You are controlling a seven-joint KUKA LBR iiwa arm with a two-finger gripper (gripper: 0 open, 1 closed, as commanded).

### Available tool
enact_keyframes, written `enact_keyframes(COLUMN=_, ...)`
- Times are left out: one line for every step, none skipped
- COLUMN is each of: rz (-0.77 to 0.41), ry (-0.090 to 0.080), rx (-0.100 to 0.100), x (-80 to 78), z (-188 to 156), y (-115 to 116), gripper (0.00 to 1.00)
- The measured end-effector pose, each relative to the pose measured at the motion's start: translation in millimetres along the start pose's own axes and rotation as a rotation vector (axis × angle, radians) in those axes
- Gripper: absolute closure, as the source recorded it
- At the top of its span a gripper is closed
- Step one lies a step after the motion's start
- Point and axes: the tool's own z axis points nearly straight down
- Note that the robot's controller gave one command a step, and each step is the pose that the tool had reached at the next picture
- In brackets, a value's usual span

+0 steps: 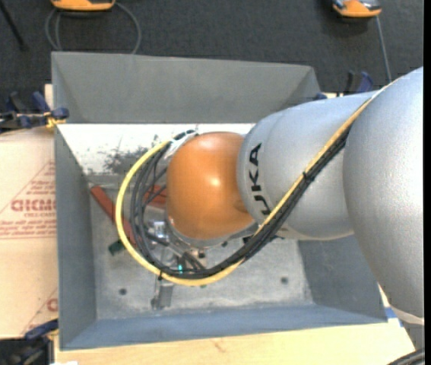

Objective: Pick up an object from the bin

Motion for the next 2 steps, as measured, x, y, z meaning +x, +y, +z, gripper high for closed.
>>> enact_keyframes(rz=0.025, ry=-0.003, rx=0.003, x=-30.8, z=71.4, y=-57.8, gripper=0.0)
enact_keyframes(rz=0.064, ry=-0.018, rx=0.002, x=-104.6, z=31.8, y=-115.1, gripper=0.0)
